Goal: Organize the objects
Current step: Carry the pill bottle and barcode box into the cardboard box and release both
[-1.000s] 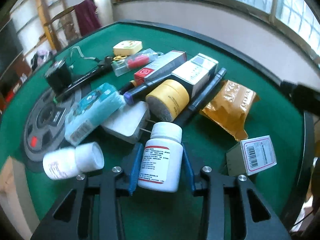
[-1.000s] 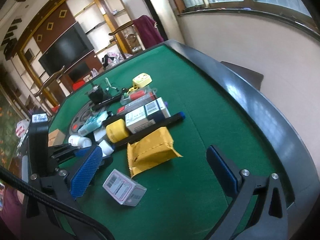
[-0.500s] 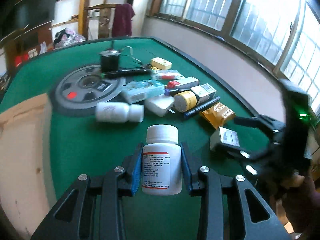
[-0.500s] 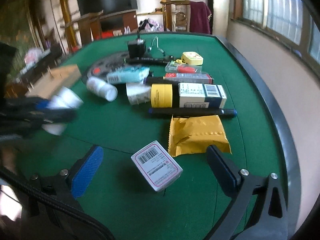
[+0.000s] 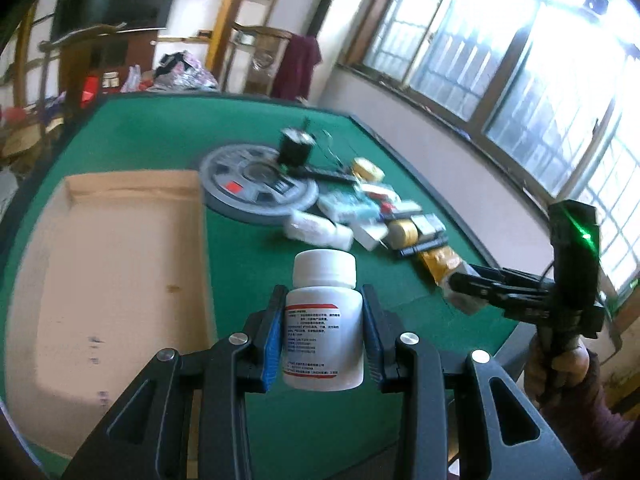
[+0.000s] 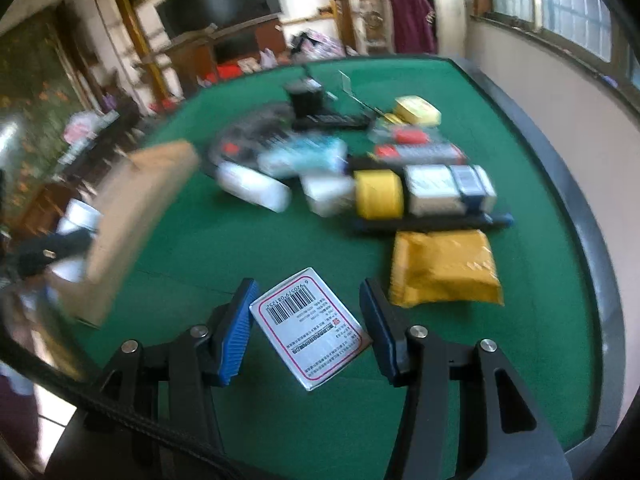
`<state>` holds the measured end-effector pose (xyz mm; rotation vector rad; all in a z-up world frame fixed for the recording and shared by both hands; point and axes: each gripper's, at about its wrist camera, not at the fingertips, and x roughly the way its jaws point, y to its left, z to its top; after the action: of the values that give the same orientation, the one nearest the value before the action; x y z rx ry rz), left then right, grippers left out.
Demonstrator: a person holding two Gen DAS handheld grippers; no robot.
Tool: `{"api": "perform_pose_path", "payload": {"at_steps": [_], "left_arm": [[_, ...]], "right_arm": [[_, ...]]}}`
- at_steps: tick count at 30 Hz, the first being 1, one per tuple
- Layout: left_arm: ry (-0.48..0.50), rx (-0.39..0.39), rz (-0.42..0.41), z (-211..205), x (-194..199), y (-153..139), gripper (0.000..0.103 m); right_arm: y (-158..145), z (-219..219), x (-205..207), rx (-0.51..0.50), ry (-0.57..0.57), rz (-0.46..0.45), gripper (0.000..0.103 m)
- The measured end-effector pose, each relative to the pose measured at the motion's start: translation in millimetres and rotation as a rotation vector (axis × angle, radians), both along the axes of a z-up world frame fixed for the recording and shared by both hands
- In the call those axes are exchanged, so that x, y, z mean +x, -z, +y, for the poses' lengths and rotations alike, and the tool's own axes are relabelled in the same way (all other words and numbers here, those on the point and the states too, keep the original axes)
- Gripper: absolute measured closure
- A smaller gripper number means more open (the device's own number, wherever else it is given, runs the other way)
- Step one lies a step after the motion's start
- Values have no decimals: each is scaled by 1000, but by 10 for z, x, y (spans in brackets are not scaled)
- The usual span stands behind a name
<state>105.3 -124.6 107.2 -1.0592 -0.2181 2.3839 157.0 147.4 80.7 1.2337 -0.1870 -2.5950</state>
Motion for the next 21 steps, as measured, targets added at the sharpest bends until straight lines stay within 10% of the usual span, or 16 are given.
{"api": "perform_pose_path", "payload": {"at_steps": [11,21], "left_arm": [[-160,-127,63,-648,-276,-397,72],[-324,-171,-52,-963,-1204,257,72]], "right_arm": [[-731,-799,-402,-373,-208,-18,52],[-414,-1870,-1463,-365,-198,-168,51]]}}
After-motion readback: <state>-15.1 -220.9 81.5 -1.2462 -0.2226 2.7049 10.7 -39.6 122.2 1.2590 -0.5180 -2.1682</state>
